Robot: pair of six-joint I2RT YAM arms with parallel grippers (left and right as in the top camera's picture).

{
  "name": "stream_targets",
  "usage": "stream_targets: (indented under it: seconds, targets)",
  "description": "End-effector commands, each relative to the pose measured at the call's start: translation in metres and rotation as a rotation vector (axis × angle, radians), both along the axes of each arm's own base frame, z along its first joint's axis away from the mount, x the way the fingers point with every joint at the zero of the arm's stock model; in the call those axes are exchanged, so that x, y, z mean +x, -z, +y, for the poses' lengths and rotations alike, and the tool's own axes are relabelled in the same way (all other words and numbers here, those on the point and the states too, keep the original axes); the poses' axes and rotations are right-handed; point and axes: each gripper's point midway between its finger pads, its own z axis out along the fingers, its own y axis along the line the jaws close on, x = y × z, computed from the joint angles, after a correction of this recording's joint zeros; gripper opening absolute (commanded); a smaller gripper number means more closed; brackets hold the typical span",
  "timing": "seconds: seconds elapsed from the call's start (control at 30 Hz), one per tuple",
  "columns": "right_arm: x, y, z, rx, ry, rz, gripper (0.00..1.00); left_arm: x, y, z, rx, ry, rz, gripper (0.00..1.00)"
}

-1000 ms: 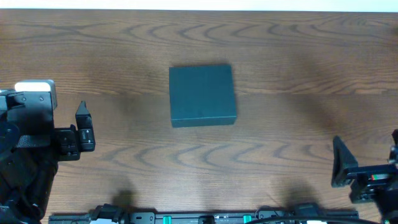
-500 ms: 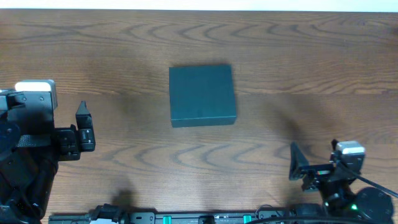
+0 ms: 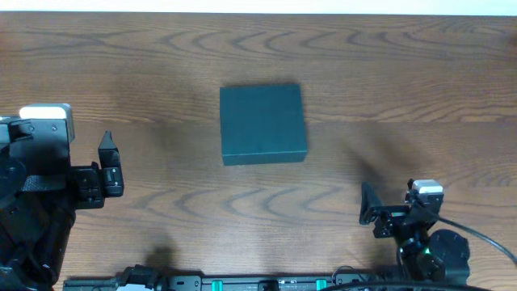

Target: Pack container

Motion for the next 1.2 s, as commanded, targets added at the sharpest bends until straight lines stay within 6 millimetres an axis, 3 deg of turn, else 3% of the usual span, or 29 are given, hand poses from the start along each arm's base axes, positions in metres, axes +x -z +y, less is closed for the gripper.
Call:
stream_targets:
  seconds: [0.0, 0.37, 1.07, 1.17]
  targets:
    - [0.000, 0.007, 0.000, 0.019, 0.008, -0.015, 0.99, -0.001, 0.000, 0.003, 0.006, -0.011, 0.000, 0.99]
    - [0.002, 0.021, -0.007, 0.004, 0.044, 0.016, 0.99, -0.001, 0.000, 0.003, 0.006, -0.012, 0.000, 0.99]
    - [0.003, 0.107, -0.010, 0.012, 0.069, 0.222, 0.99, -0.001, 0.000, 0.003, 0.006, -0.011, 0.000, 0.99]
    - [0.003, 0.107, -0.011, 0.010, 0.075, 0.219, 0.99, -0.001, 0.000, 0.003, 0.006, -0.011, 0.000, 0.99]
